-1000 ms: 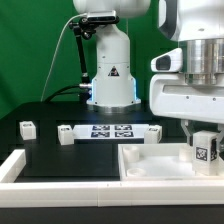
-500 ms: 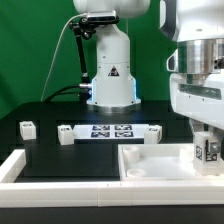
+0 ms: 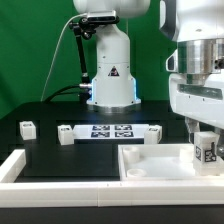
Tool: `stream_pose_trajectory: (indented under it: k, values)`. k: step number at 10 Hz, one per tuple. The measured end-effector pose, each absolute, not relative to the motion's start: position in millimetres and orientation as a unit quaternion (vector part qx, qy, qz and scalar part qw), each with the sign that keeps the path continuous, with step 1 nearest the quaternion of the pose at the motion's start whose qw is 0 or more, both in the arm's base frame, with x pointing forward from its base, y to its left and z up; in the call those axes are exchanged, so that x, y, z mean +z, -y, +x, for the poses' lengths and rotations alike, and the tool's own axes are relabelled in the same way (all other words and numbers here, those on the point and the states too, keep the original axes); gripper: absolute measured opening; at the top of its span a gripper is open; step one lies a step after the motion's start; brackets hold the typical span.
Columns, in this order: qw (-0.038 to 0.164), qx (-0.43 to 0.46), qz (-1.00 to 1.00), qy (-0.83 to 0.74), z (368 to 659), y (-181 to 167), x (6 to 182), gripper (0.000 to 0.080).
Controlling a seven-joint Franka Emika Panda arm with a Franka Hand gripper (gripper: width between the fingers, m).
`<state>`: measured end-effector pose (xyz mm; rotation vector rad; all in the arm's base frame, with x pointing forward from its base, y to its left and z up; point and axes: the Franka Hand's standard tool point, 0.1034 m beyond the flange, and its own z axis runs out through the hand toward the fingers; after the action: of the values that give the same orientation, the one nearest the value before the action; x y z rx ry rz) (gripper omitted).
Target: Assemble one leg
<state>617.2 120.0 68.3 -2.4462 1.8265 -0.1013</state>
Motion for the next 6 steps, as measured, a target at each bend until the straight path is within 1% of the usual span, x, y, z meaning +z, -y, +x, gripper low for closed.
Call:
stream_pose_trajectory:
  k: [1,6]
  values:
    - [0.041,-0.037,-0.842,-0.537,617.7,-119.3,68.6,0.0639]
    - [0.027,-0.047,-0.948,-0.313,618.0,-119.3,68.8,0.0649]
